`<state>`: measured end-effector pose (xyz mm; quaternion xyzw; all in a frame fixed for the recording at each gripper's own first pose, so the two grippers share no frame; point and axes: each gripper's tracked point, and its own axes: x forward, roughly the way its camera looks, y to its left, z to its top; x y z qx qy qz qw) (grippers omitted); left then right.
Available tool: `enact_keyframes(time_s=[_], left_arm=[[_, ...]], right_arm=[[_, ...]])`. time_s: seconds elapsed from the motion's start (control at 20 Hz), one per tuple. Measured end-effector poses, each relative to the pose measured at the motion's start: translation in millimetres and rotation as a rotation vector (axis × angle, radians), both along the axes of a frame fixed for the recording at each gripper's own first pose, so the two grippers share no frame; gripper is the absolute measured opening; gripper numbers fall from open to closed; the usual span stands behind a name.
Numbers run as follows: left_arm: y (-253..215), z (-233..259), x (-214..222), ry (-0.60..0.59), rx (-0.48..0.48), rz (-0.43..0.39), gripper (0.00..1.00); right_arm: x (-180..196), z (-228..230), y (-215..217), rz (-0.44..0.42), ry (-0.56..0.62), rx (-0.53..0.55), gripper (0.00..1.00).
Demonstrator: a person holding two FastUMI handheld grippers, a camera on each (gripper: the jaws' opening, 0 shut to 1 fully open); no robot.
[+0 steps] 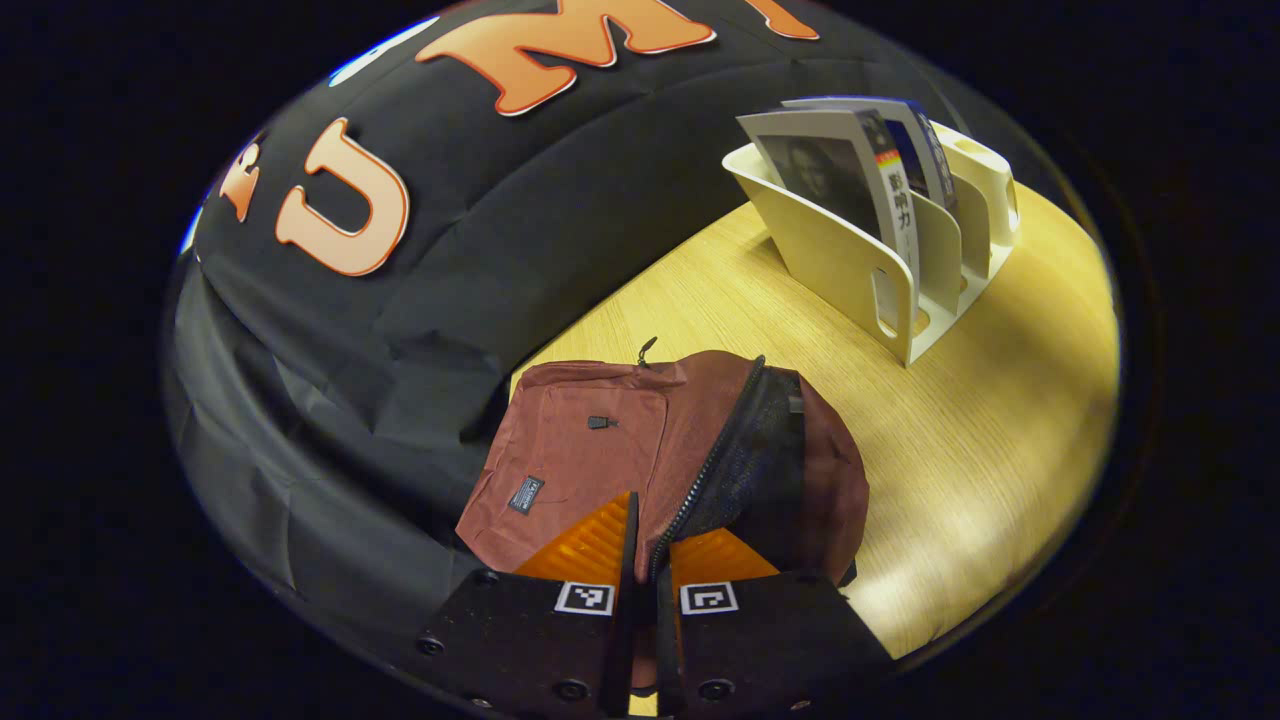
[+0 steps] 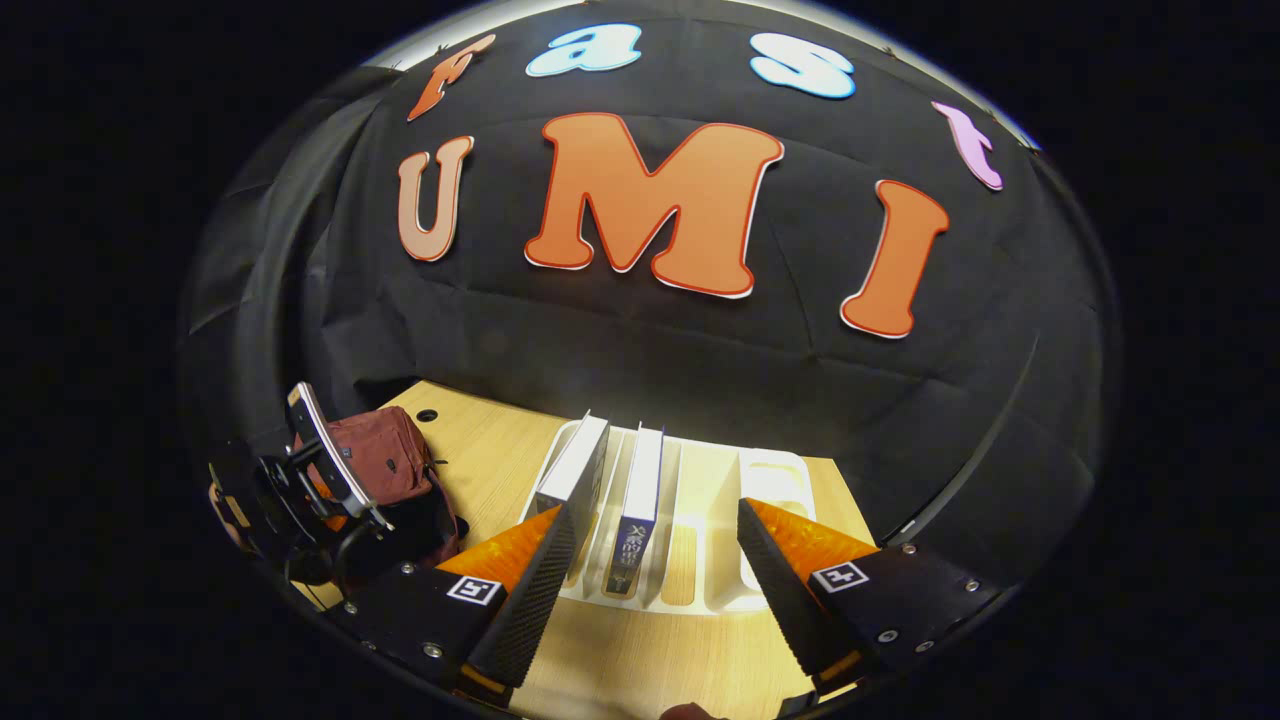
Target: Open the schoolbag, grab two books from the bookshelf and put them into the schoolbag.
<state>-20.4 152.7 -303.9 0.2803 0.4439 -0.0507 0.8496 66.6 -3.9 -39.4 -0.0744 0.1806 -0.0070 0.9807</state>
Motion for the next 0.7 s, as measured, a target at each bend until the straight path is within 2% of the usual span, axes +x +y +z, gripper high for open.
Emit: enact_keyframes(time_s=[0.15,0.35,0.6,0.7], left_arm=[[12.1,21.6,11.9,0.058,-0.075,-0.018,0.07],[34.8,42.9,25.5,0.15,-0.182,0.027,0.07],[50.8,64.1,41.8,0.26,-0.312,0.064,0.07],[53.9,71.7,45.8,0.301,-0.327,0.038,0.07]], right_arm=[[23.4,0.6,14.8,0.047,0.089,0.011,0.97],[30.1,-21.4,45.5,0.112,0.344,0.089,0.97],[64.6,-30.8,66.4,0.134,0.462,0.072,0.98],[68.1,-32.0,83.1,0.173,0.537,0.12,0.98]])
